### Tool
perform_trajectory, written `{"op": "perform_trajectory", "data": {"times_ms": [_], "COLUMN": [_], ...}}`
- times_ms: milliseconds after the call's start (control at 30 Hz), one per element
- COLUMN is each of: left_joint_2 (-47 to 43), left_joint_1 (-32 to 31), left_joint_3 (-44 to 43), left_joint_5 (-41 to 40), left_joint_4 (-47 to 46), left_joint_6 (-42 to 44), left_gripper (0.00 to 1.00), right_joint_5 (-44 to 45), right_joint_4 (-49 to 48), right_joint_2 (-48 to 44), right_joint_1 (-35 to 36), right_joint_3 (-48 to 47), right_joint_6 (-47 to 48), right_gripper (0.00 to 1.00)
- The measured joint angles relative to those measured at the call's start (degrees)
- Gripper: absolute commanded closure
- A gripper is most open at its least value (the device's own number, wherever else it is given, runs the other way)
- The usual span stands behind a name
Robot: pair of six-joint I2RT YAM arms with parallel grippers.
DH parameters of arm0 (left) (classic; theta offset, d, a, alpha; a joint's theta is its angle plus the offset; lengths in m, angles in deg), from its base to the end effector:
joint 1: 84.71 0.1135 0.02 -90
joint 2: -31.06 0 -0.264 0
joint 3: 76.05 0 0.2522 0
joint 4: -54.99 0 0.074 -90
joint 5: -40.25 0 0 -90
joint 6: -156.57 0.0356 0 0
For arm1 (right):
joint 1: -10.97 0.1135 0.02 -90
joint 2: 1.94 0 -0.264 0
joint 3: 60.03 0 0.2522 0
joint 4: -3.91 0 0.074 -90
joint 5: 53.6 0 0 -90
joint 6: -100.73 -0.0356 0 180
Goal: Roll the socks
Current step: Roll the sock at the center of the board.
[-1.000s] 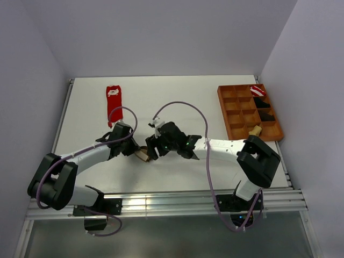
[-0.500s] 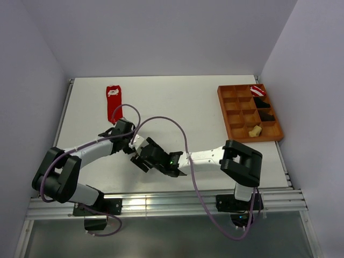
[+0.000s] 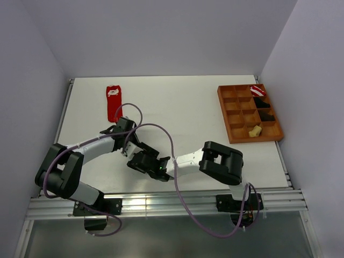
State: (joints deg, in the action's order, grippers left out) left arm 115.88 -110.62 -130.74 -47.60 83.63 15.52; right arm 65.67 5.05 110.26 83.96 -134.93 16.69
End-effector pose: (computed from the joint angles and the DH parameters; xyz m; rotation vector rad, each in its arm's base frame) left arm 0.2433 -0.1197 0.1561 -0.5722 2.6311 -0.5078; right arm 0.1344 0.3799 0.1398 -1.1462 1.8140 0.1042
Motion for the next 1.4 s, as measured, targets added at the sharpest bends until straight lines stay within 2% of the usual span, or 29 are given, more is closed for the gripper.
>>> {"op": "perform_trajectory", "data": {"times_ms": [200, 533, 633, 733, 867, 933, 967, 1167, 1267, 1400], "left_joint_2": [1.18, 4.07, 4.66, 5.07, 5.49, 5.92, 6.12, 7.65, 7.69, 7.15], "left_joint_1": [0.22, 0.22, 0.22, 0.22, 0.22, 0.20, 0.20, 0.81, 2.10, 5.07], "left_joint_3": [-1.57, -5.53, -6.32, -6.88, -7.58, -8.22, -8.57, -12.02, -15.67, -22.34], "left_joint_5": [0.66, 1.05, 1.05, 1.05, 1.05, 0.98, 0.92, -0.74, -2.23, -5.09], "left_joint_4": [1.75, 5.95, 6.84, 7.45, 8.17, 8.87, 9.27, 13.68, 16.35, 17.53], "left_joint_6": [1.07, 3.56, 3.85, 3.98, 4.63, 5.14, 5.35, 7.06, 7.48, 7.50], "left_gripper": [0.81, 0.81, 0.81, 0.79, 0.69, 0.63, 0.56, 0.29, 0.23, 0.20], "right_joint_5": [2.97, 3.41, 2.08, 0.85, -0.98, -1.95, -2.64, -9.62, -13.42, -16.90], "right_joint_4": [-1.31, -0.39, 0.31, 0.72, 1.38, 1.68, 1.84, 0.66, -0.48, -0.72], "right_joint_2": [2.34, 2.56, 2.32, 2.19, 1.95, 1.79, 1.64, -0.44, -1.92, -4.37], "right_joint_1": [0.37, -0.31, -1.01, -1.53, -2.32, -2.73, -3.06, -6.03, -7.85, -9.75], "right_joint_3": [-1.57, -1.49, -1.44, -1.49, -1.49, -1.49, -1.44, 0.98, 2.80, 5.55], "right_joint_6": [0.57, -3.19, -4.94, -6.01, -7.39, -8.13, -8.59, -12.39, -14.45, -16.41], "right_gripper": [0.34, 0.45, 0.51, 0.64, 0.86, 0.93, 1.00, 1.00, 1.00, 1.00]}}
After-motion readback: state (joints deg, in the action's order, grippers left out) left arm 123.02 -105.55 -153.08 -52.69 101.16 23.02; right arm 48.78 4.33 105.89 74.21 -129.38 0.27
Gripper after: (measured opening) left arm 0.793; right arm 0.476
